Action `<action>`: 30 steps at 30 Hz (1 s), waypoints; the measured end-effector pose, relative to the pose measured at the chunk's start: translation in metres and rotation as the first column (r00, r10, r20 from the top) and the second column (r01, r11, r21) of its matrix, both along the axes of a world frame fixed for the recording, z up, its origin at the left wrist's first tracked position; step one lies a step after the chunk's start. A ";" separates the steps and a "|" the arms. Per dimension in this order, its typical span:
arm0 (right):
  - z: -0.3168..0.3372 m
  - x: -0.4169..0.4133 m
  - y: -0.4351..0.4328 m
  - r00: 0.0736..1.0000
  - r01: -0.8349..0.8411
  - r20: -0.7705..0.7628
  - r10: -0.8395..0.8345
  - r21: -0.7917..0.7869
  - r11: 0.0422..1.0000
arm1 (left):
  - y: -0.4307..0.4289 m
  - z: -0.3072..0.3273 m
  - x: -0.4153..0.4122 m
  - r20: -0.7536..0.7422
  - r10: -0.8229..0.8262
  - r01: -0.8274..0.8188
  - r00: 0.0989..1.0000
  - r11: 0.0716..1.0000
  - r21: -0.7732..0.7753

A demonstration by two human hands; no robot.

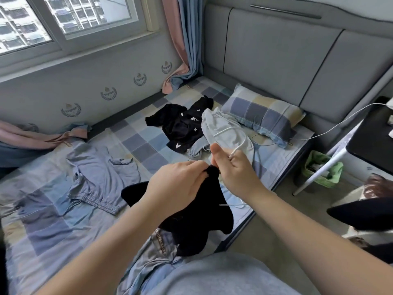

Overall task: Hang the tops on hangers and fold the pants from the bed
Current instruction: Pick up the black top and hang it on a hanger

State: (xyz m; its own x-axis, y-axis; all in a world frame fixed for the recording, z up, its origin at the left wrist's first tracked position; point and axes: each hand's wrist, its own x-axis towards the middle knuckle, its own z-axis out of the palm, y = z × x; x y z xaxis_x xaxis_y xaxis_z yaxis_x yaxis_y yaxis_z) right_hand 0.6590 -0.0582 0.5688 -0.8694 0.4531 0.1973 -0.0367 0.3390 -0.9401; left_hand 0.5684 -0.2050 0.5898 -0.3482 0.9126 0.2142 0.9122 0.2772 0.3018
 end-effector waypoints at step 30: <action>-0.123 0.024 -0.015 0.791 -0.293 0.575 0.208 0.057 0.955 | -0.028 -0.026 0.004 0.458 0.295 -0.446 0.838 0.856 0.264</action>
